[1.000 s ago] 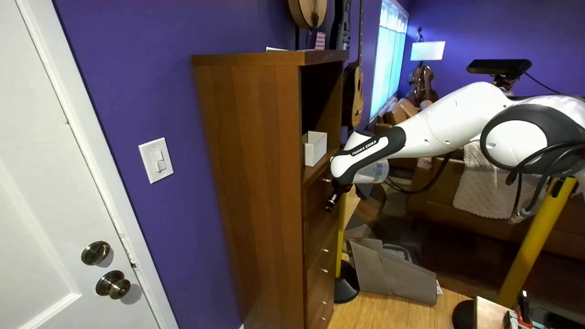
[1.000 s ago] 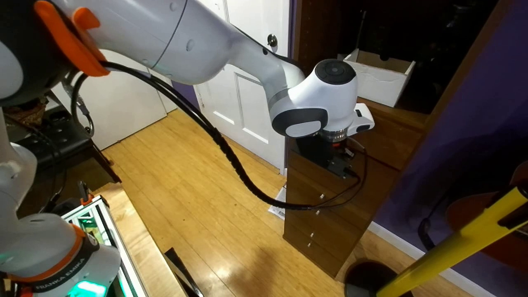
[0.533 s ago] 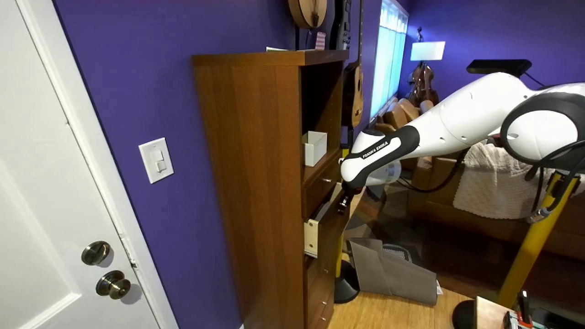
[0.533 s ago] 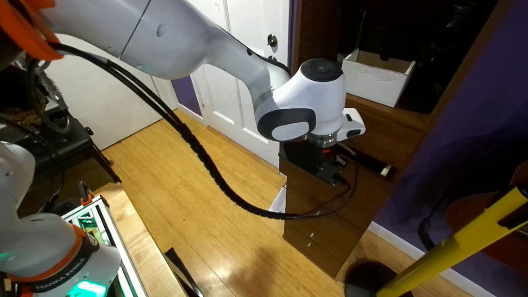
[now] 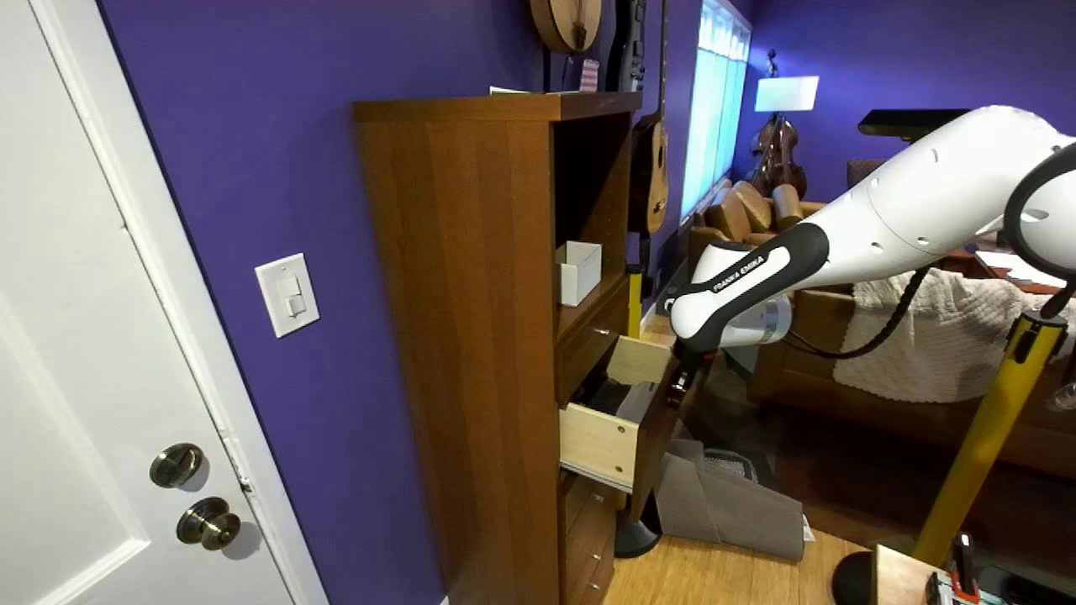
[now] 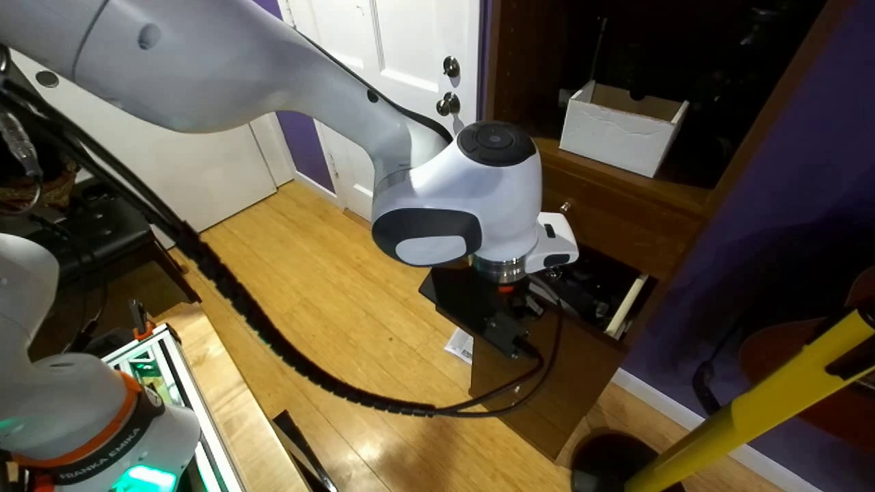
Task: Open the second drawer from the top
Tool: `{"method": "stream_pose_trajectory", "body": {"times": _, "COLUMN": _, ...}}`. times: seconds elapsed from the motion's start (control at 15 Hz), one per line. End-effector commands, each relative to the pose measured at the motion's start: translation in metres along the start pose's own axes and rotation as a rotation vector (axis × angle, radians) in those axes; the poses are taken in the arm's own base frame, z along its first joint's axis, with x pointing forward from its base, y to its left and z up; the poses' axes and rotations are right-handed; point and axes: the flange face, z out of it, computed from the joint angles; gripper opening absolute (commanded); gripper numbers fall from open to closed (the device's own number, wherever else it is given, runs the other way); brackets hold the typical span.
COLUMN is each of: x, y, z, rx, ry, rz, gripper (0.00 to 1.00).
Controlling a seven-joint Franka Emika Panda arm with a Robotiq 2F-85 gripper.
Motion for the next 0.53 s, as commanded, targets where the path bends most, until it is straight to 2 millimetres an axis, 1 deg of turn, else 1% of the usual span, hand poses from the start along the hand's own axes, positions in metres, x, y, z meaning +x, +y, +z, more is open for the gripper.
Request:
{"method": "stream_pose_trajectory", "body": {"times": 0.0, "x": -0.050, "y": 0.009, "z": 0.012, "rx": 0.014, "ry": -0.046, "rz": 0.002, "gripper": 0.04}}
{"method": "stream_pose_trajectory", "body": {"times": 0.13, "x": -0.065, "y": 0.013, "z": 0.012, "rx": 0.016, "ry": -0.060, "rz": -0.009, "gripper": 0.04}}
{"method": "stream_pose_trajectory", "body": {"times": 0.33, "x": -0.082, "y": 0.018, "z": 0.014, "rx": 0.011, "ry": -0.091, "rz": -0.023, "gripper": 0.04}}
{"method": "stream_pose_trajectory", "body": {"times": 0.47, "x": -0.089, "y": 0.019, "z": 0.016, "rx": 0.011, "ry": -0.107, "rz": -0.028, "gripper": 0.04}}
